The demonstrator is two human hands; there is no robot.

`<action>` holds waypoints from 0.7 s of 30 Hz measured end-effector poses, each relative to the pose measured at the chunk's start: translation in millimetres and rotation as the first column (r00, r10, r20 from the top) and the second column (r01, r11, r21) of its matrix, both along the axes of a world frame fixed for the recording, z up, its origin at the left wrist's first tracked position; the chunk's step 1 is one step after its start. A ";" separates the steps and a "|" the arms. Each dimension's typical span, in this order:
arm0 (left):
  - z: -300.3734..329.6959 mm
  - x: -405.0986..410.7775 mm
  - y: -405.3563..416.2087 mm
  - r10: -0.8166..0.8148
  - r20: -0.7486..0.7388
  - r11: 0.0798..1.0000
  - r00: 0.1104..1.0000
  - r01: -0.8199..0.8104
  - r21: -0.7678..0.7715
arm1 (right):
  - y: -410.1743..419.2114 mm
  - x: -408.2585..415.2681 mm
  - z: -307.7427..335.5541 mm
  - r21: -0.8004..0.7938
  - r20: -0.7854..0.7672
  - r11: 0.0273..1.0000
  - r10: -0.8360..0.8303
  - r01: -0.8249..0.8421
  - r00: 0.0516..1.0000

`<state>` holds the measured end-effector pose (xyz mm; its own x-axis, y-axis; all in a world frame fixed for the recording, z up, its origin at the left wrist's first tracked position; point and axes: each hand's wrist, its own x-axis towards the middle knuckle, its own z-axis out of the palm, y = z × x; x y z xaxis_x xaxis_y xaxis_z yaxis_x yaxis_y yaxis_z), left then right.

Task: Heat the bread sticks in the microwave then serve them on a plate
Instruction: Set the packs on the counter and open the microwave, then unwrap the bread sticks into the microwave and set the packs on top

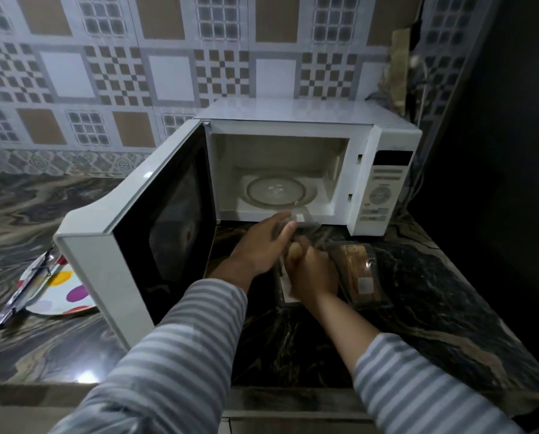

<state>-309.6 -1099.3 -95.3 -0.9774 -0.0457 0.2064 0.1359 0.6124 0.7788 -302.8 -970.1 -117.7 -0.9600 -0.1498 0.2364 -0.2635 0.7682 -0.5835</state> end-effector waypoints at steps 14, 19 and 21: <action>-43.5 42.9 11.1 -0.039 -0.040 0.982 0.998 0.030 -0.188 | 78.2 66.8 7.4 0.017 -0.080 0.980 -0.196 0.198 0.977; -67.5 51.6 8.4 -0.065 0.013 0.940 0.998 0.065 -0.336 | 90.0 77.5 12.9 -0.001 -0.079 0.974 -0.228 0.228 0.970; -73.9 52.7 6.9 -0.061 0.067 0.919 0.996 0.082 -0.384 | 92.2 77.6 19.5 -0.015 -0.079 0.975 -0.221 0.220 0.972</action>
<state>-257.0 -1092.4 -169.3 -0.9849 0.0982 0.1423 0.1564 0.8572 0.4907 -225.2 -877.9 -98.2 -0.9473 0.0652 0.3138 -0.1339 0.8091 -0.5722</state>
